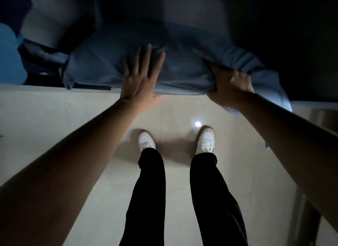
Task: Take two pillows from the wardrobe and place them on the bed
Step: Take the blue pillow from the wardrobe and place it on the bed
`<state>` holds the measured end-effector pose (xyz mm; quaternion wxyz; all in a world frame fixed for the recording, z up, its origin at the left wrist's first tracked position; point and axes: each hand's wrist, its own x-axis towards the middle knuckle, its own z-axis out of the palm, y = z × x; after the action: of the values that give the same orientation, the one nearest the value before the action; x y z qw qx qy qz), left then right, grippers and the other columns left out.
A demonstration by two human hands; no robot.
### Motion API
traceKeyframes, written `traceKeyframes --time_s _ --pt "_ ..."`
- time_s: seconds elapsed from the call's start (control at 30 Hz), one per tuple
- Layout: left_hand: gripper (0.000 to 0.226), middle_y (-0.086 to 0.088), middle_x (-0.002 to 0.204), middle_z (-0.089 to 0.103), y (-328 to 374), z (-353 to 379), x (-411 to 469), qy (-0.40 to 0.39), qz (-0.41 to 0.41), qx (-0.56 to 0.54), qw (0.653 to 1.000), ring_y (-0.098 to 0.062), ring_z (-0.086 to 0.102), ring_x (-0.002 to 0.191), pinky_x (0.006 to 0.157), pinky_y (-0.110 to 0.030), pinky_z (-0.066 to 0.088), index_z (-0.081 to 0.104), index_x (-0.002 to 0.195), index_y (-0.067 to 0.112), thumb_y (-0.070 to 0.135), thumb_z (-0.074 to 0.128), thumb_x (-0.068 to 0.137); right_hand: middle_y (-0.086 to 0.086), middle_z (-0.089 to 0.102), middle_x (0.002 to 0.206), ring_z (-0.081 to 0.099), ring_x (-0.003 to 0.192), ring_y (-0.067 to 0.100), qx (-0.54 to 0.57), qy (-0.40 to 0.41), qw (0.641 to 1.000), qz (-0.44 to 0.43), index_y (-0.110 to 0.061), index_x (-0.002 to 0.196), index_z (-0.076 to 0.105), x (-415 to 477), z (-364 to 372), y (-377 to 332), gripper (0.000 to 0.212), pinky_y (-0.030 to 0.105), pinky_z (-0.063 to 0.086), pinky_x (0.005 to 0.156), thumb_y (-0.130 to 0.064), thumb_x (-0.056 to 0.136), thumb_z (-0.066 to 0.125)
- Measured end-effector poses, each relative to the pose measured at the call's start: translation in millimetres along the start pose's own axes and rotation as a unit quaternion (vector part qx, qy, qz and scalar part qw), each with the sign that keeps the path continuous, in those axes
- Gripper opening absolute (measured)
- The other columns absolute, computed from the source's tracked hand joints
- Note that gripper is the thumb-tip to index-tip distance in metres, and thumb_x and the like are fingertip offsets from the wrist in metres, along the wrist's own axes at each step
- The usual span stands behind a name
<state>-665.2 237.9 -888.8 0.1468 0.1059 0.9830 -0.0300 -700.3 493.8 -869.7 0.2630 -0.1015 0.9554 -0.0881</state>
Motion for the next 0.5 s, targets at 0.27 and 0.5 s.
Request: traceKeyframes --time_s 0.27,0.5 --pt "0.066 -0.015 0.138 0.054 23.2 -49.6 -22.9 -0.043 -0.027 -0.011 0.999 -0.033 0.043 0.133 0.113 -0.064 0.019 0.028 0.150 0.023 0.009 0.050 0.089 0.004 0.052 0.146 0.056 0.120 0.042 0.035 -0.047 0.998 -0.012 -0.049 0.150 0.020 -36.7 -27.0 -7.2 0.086 0.041 0.049 0.095 -0.037 0.077 0.063" --pt "0.058 -0.018 0.123 0.064 32.6 -119.6 -60.9 -0.046 -0.025 -0.021 0.998 -0.040 0.059 0.109 0.102 -0.058 0.036 0.040 0.144 0.024 0.012 0.054 0.089 0.006 0.053 0.145 0.056 0.121 0.038 0.055 -0.045 0.997 0.000 -0.038 0.154 0.020 -101.2 -62.8 -23.6 0.084 0.040 0.047 0.095 -0.039 0.082 0.063"
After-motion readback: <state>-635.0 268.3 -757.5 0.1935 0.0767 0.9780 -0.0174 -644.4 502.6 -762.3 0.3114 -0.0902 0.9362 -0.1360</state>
